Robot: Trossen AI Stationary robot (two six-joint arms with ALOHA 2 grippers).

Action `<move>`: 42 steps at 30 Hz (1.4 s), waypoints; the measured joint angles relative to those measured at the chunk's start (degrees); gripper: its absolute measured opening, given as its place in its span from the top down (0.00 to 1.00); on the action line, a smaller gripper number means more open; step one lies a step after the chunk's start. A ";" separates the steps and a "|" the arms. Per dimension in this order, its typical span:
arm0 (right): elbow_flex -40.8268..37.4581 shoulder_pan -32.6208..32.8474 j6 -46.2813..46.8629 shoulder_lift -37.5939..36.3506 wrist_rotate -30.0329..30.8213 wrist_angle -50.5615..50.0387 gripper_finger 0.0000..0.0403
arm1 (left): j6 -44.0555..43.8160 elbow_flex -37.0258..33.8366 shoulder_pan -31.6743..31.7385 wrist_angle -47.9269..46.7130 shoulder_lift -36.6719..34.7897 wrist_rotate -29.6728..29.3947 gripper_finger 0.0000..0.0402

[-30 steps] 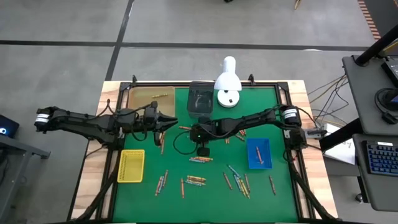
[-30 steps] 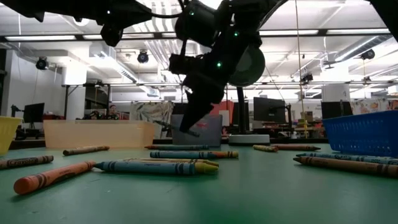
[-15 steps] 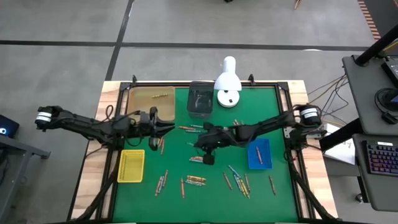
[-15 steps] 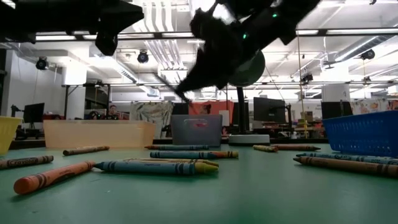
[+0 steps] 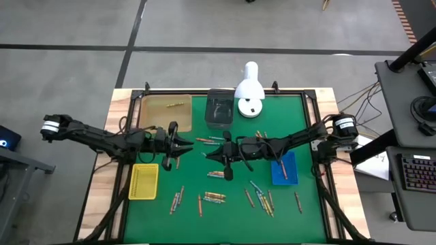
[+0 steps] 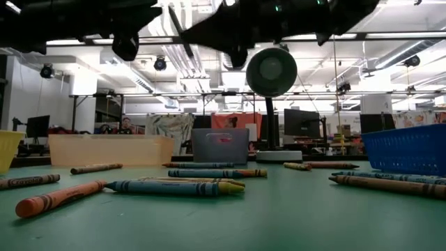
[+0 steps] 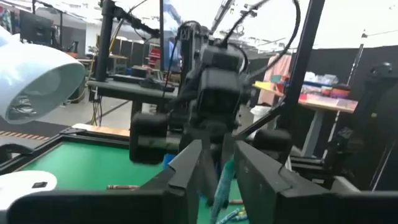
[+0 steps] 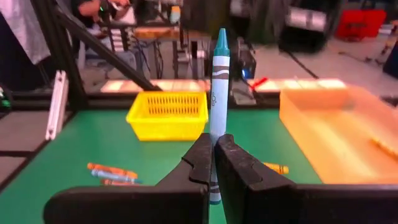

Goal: Sort crayons
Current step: Put the blue crayon into the yellow bin

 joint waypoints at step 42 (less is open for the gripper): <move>3.64 -0.07 -0.18 0.00 -0.64 -0.35 0.89 | 1.79 6.71 0.00 8.63 16.24 5.68 0.97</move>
